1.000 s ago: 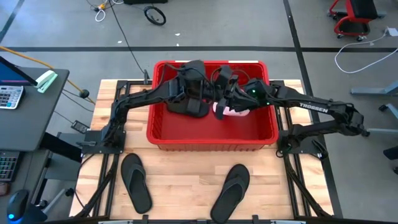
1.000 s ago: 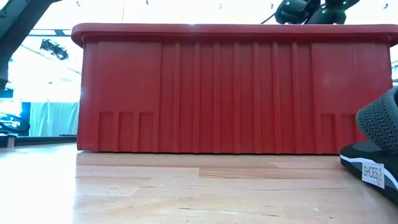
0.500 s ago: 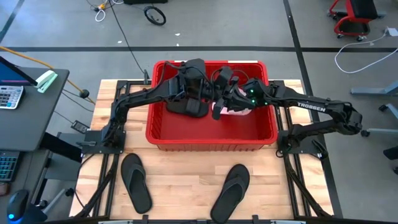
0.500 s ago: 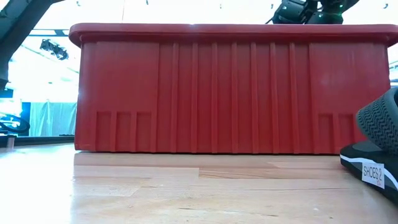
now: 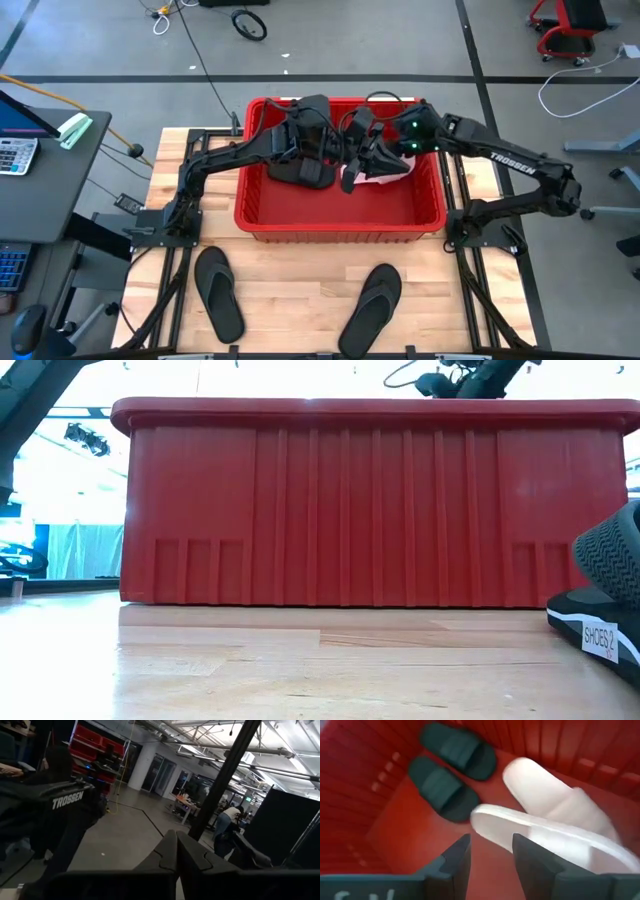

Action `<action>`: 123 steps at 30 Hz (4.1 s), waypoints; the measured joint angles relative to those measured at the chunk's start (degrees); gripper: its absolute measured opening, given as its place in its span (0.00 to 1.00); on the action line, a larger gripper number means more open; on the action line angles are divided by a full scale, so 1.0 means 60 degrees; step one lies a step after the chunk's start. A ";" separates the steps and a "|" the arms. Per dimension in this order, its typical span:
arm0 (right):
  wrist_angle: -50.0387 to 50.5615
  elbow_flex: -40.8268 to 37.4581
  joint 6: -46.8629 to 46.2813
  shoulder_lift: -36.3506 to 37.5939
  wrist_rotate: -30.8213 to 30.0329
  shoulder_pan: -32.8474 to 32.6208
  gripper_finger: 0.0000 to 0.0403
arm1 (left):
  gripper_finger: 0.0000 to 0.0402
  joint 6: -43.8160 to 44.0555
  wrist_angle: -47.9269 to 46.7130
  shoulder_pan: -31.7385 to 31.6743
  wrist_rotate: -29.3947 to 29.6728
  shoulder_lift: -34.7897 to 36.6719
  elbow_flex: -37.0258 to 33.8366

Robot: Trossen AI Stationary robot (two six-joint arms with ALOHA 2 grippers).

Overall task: Pick and place slides into bin
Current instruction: Put the pink slide into the red bin and align it with the other pink slide

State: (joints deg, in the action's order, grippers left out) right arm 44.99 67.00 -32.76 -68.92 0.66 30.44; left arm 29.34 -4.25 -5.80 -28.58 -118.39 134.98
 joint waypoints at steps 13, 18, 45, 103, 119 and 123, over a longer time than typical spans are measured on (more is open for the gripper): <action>0.1411 0.2554 0.0693 0.0794 0.1189 -0.0361 0.37 | 0.01 -0.0813 -0.3549 -0.0391 0.1876 -0.0003 0.0004; 0.1764 0.3414 0.0720 0.1573 0.1200 -0.0730 0.37 | 0.02 -0.1724 -0.5598 -0.0832 0.4169 0.0000 -0.0334; 0.2861 0.3505 0.0752 0.1679 -0.0037 -0.1611 0.37 | 0.00 0.1798 -0.0104 -0.2256 0.4129 -0.2030 -0.5394; 0.3233 0.3512 0.1243 0.1251 -0.0031 -0.1604 0.37 | 0.05 0.1184 -0.0467 -0.2627 0.0619 -0.3931 -0.3136; 0.3263 0.3512 0.1324 0.1251 -0.0028 -0.1605 0.37 | 0.43 -0.1640 -0.0784 -0.3008 0.0539 -0.3283 -0.3100; 0.3283 0.3516 0.1324 0.1251 -0.0028 -0.1604 0.37 | 0.50 -0.2633 -0.1916 -0.2948 0.0821 -0.3286 -0.3115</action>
State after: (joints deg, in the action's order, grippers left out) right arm 64.69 88.09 -24.82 -61.41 0.49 20.82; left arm 13.54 -15.75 -23.49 -23.65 -138.10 116.29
